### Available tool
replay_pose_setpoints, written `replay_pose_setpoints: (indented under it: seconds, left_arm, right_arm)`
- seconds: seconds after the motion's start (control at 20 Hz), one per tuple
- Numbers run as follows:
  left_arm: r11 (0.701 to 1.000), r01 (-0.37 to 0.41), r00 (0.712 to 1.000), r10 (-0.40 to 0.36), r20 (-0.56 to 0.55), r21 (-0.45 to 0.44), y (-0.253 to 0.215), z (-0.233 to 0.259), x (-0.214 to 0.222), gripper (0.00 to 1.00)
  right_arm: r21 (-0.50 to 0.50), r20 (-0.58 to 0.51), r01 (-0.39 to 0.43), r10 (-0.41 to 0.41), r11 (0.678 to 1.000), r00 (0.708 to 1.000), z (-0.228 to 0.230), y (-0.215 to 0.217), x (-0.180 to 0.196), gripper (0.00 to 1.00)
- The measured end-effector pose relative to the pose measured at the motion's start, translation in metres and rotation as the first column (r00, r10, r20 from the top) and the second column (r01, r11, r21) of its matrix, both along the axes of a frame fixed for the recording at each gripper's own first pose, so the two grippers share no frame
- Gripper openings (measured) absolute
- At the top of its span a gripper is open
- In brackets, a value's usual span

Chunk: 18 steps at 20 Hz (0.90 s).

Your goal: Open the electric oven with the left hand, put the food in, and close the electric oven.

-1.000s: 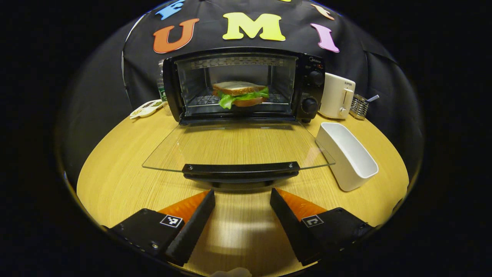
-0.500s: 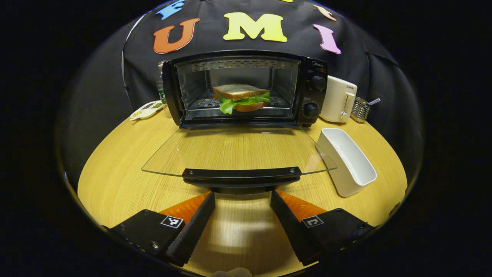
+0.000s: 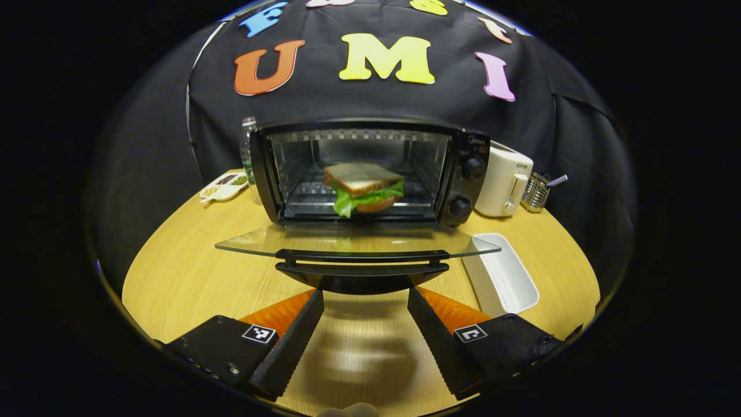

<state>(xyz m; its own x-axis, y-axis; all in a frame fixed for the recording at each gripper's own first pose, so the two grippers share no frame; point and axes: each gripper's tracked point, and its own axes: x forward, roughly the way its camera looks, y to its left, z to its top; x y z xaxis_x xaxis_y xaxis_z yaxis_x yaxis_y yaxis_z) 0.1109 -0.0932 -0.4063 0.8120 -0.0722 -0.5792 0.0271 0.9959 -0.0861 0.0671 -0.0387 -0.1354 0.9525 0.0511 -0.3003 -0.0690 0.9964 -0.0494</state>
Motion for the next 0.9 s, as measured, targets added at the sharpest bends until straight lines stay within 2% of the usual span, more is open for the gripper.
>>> replay_pose_setpoints:
  seconds: [0.45, 0.5, 0.55, 0.7, 0.9]
  left_arm:
    - [1.0, -0.002, 0.996, 0.003, 0.085, -0.007, -0.002, 0.053, 0.064, 0.96]
    - [1.0, -0.003, 0.995, 0.004, 0.099, -0.004, -0.003, 0.058, 0.071, 0.96]
    - [1.0, 0.0, 0.994, 0.0, 0.108, -0.001, -0.003, 0.062, 0.079, 0.95]
    - [1.0, 0.008, 0.991, -0.011, 0.134, 0.025, -0.003, 0.07, 0.103, 0.95]
    - [1.0, 0.003, 0.992, -0.003, 0.125, 0.0, -0.008, 0.071, 0.115, 0.95]
  right_arm:
    - [0.018, 0.012, 0.033, -0.033, 0.999, 0.999, 0.001, -0.011, 0.008, 1.0]
    - [0.02, 0.011, 0.04, -0.04, 0.999, 0.999, 0.001, -0.014, 0.008, 0.91]
    - [0.022, 0.01, 0.046, -0.046, 0.999, 0.999, 0.0, -0.015, 0.009, 1.0]
    - [0.031, -0.002, 0.061, -0.061, 0.998, 0.998, -0.004, -0.019, 0.011, 1.0]
    - [0.029, -0.007, 0.069, -0.069, 0.997, 0.998, -0.005, -0.021, 0.012, 1.0]
